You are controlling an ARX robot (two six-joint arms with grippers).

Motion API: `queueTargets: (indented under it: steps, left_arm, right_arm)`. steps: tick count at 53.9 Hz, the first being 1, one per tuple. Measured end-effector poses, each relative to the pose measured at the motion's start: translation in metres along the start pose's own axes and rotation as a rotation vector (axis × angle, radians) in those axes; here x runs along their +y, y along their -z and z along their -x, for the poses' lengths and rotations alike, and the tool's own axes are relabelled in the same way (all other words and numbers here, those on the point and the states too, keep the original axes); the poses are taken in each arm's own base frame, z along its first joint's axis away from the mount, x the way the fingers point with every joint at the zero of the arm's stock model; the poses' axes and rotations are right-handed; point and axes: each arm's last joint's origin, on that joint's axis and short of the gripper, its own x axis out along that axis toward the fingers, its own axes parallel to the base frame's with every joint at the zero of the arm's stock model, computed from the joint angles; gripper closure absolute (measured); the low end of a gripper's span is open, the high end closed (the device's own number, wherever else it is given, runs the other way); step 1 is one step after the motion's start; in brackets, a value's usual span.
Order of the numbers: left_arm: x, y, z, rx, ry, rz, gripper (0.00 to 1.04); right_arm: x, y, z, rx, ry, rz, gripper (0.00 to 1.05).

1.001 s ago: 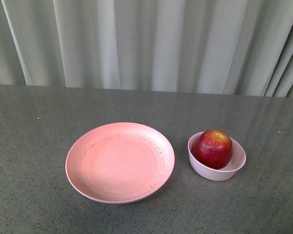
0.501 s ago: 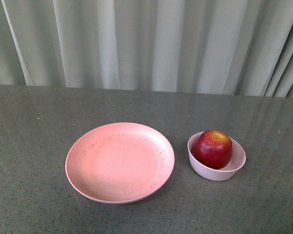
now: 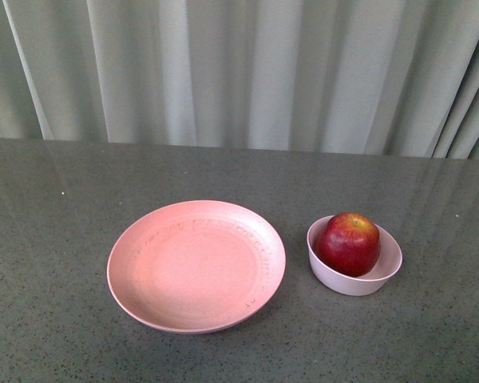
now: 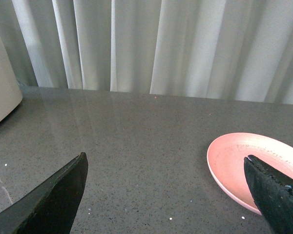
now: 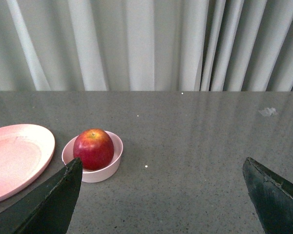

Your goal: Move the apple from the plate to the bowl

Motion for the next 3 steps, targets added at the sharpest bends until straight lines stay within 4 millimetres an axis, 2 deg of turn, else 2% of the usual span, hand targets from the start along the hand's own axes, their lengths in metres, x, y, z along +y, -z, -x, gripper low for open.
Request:
queueTargets:
  steps: [3]
  left_arm:
    - [0.0, 0.0, 0.0, 0.0, 0.0, 0.0, 0.09]
  right_arm:
    - [0.0, 0.0, 0.0, 0.0, 0.0, 0.0, 0.09]
